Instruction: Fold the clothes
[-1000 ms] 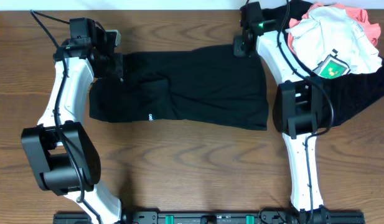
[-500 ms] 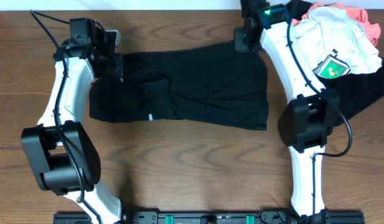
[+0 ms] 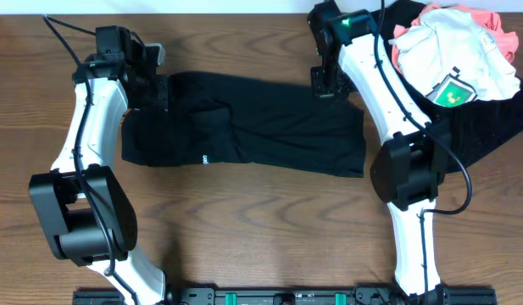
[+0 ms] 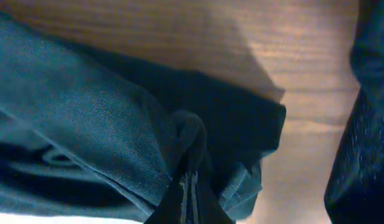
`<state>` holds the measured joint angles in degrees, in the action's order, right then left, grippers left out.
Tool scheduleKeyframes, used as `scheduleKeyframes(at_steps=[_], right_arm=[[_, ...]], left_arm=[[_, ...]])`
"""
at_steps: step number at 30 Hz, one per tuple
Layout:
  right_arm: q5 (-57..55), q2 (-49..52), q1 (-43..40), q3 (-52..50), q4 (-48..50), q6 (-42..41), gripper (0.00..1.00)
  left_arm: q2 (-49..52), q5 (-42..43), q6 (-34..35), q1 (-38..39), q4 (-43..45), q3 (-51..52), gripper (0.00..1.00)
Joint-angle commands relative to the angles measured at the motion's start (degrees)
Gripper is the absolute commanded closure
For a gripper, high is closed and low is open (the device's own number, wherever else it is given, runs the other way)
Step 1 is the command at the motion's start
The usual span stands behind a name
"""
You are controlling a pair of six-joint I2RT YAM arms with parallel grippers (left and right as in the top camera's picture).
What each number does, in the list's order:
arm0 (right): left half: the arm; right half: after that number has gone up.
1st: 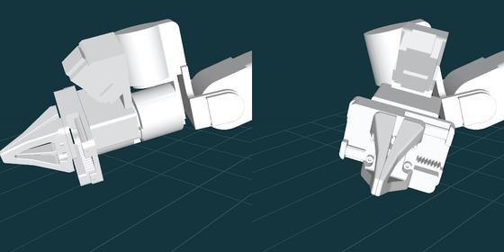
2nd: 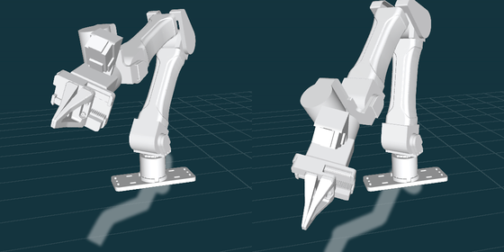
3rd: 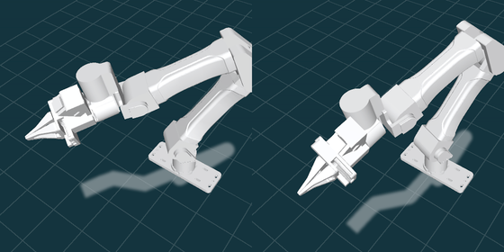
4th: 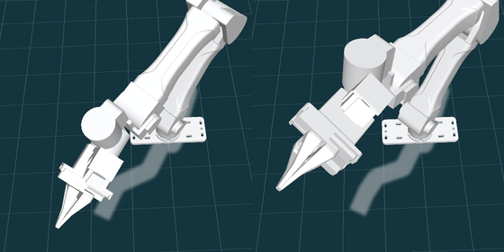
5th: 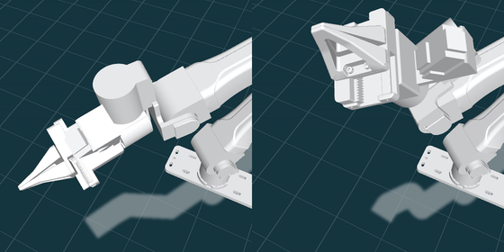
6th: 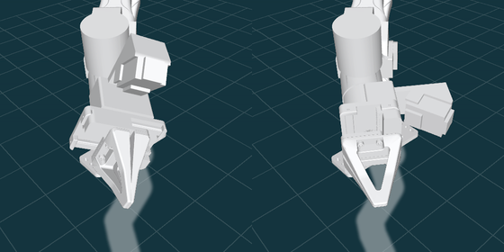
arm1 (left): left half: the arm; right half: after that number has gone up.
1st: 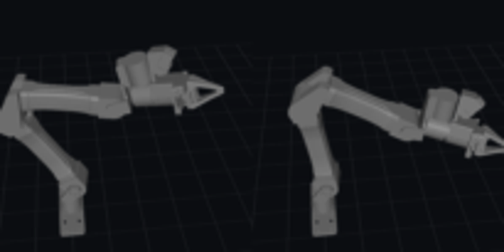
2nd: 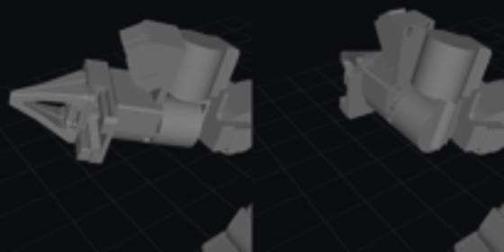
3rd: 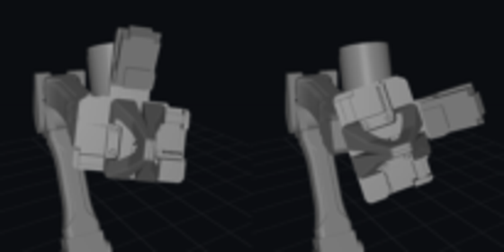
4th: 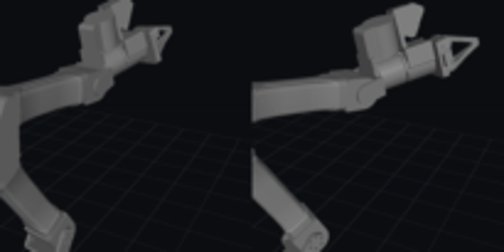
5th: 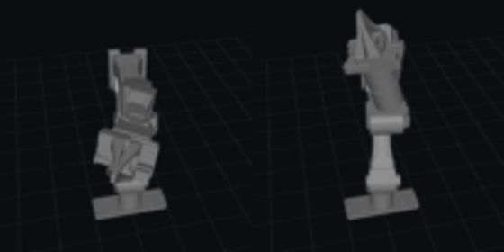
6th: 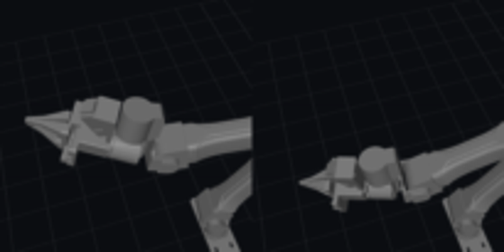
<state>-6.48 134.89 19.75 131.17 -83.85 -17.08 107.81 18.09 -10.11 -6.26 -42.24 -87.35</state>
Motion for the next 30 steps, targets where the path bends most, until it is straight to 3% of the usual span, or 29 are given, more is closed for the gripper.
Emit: scheduleKeyframes(at_steps=[1,7,8,10,12,21,30], right_arm=[[-0.81,-0.20,0.94,0.28,-1.03,-1.36,0.99],[-0.81,-0.15,2.21,-1.03,-1.90,-1.33,0.99],[-0.81,-0.15,2.32,-1.55,-1.90,-1.33,0.89],[-1.14,-0.15,2.40,-2.82,-2.16,-1.03,0.56],[-1.79,-0.15,2.29,-2.93,-3.23,-0.22,0.37],[-3.17,-5.35,-0.52,-1.60,-0.04,-2.43,0.32],[2.97,0.24,-0.87,-4.31,5.55,8.94,0.39]], left_arm=[[0.22,0.74,0.31,-0.02,-0.50,0.22,0.57],[0.22,0.74,0.31,-0.02,-0.61,0.22,0.57],[0.22,0.74,0.31,-0.02,-0.61,0.22,0.57],[0.22,0.74,0.31,-0.02,-0.61,0.22,0.57],[0.22,0.74,0.31,-0.02,-0.61,0.22,0.57],[0.22,0.74,0.31,-0.02,-0.59,0.22,0.57],[0.22,0.74,0.31,-0.02,-0.61,0.22,0.57]])
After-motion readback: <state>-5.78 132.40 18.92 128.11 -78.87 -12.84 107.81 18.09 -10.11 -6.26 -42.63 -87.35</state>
